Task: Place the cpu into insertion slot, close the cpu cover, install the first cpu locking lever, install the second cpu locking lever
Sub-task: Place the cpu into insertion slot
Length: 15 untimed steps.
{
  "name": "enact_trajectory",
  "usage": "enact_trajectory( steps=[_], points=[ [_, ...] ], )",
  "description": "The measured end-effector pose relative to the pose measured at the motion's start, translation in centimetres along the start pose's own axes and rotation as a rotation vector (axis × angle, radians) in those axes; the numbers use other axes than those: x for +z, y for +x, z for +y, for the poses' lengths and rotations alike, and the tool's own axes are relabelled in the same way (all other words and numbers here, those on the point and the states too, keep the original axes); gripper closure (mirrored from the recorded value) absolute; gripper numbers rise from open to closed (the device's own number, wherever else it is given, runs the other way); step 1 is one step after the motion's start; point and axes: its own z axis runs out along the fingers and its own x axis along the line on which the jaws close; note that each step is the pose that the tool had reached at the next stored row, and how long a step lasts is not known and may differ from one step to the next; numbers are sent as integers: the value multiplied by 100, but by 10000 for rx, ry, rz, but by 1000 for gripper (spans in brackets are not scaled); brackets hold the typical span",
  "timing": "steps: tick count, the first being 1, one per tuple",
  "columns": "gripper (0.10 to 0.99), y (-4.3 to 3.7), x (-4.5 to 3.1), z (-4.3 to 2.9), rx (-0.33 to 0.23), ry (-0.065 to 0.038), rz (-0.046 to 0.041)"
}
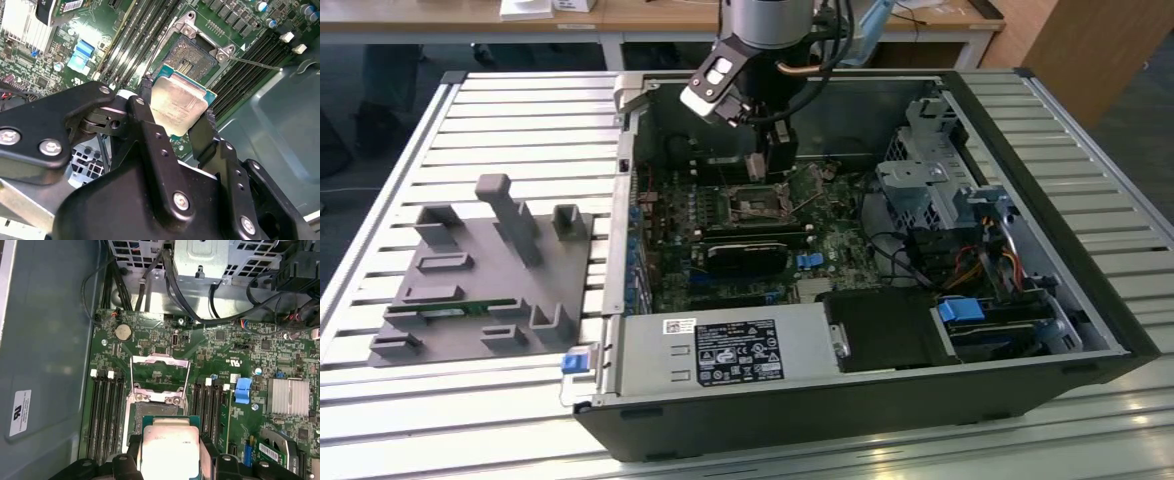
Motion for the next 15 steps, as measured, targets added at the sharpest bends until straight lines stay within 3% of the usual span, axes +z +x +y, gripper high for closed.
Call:
enact_trajectory(
  steps=[15],
  points=[
    [545, 21, 89, -6, 0, 0, 0]
  ],
)
